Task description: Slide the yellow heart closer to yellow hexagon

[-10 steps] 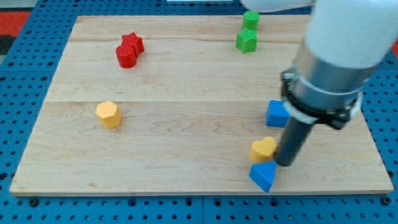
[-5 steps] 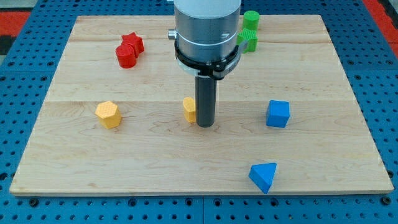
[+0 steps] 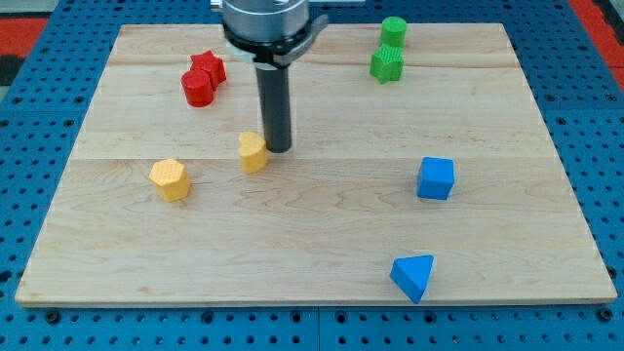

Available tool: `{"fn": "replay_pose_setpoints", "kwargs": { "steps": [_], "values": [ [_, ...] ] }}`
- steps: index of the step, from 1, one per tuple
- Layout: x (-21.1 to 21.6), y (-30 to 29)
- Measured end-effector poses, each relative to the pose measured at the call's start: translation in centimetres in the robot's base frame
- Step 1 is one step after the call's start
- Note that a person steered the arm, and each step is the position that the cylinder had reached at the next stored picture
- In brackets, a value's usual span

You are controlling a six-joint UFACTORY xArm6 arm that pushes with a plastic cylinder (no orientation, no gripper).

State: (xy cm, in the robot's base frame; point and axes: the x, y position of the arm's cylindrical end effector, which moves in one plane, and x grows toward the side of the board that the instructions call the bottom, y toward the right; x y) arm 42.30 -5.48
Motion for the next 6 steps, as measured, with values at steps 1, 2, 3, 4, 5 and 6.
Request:
{"fn": "replay_pose_setpoints", "kwargs": {
  "steps": [1,2,3,4,5,6],
  "values": [
    [0.0,-2.7],
    [0.0,-5.1],
    [0.2,-6.0],
    [0.5,-6.0],
    [0.8,-6.2],
    [1.6,-7.8]
  ]
}}
